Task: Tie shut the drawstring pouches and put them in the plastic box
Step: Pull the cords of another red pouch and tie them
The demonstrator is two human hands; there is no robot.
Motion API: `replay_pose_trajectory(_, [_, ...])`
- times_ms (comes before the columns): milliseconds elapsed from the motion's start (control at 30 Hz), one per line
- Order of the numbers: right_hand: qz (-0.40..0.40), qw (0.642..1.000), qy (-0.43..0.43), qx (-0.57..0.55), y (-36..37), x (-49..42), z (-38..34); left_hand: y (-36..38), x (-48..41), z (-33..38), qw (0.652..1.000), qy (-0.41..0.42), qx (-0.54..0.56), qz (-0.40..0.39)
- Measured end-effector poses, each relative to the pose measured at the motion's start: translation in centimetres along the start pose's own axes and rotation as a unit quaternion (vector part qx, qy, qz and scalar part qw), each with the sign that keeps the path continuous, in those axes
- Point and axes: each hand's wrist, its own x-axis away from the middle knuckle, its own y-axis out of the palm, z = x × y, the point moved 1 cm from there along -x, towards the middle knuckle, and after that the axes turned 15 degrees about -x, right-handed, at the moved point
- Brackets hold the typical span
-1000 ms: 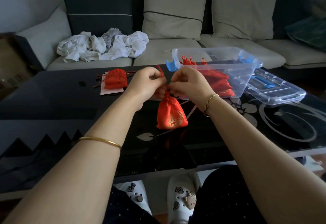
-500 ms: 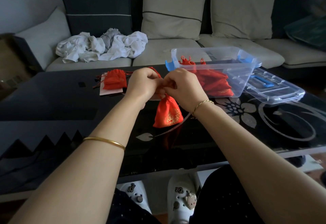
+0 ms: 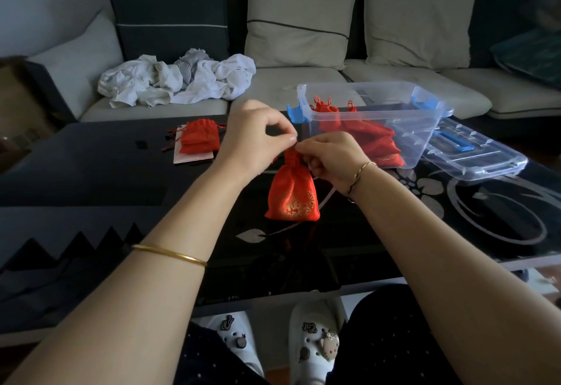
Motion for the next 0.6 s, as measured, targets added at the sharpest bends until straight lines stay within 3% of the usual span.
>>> replay_pose_trajectory(133, [-0.015, 0.997, 0.032, -0.07, 0.1, -0.1, 0.1, 0.7, 0.3, 0.1, 0.994, 0.031, -0.099, 0.023])
replay_pose_trajectory(367, [-0.063, 0.993, 0.041, -0.09, -0.3, 0.1, 0.1, 1.2, 0.2, 0.2, 0.987, 0.043, -0.153, 0.006])
replay_pose_trajectory(600, [0.043, 0.994, -0.044, 0.094, -3.0, -0.5, 0.3, 1.0, -0.5, -1.1, 0.991, -0.011, -0.121, -0.052])
